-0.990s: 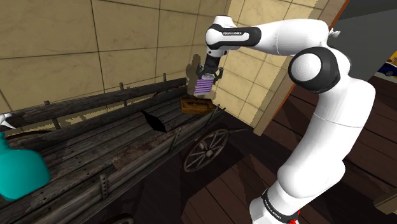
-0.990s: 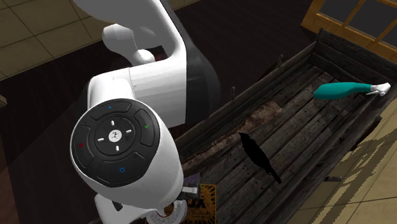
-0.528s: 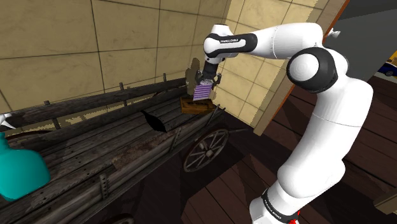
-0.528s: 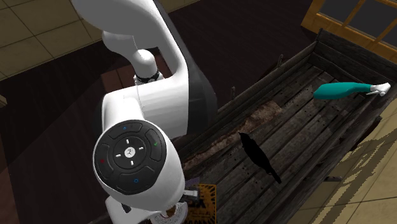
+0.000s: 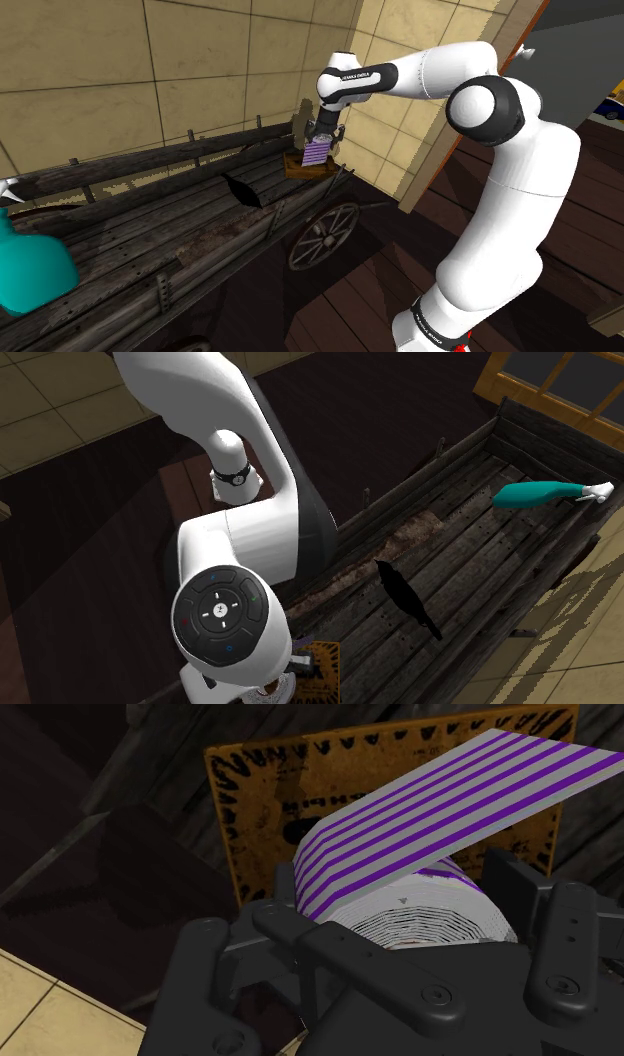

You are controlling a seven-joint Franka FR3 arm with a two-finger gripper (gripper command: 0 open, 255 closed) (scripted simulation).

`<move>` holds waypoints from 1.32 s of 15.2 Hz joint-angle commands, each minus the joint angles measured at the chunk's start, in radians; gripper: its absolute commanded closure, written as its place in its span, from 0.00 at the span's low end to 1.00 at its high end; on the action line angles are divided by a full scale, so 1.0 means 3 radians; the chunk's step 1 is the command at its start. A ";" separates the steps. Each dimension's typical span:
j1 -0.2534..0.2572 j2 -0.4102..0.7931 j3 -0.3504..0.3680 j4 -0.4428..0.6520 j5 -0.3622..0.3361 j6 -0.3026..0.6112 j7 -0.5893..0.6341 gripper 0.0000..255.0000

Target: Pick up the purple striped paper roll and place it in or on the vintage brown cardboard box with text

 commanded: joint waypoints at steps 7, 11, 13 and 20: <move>0.0000 0.0001 0.0000 -0.0009 -0.0001 0.0016 0.0000 0.00; -0.0001 0.0002 -0.0001 -0.0008 -0.0001 0.0016 0.0000 0.00; 0.0000 -0.0030 0.0002 0.0060 0.0005 -0.0084 -0.0003 0.00; 0.0001 -0.0096 0.0007 0.0284 0.0017 -0.0373 -0.0012 0.00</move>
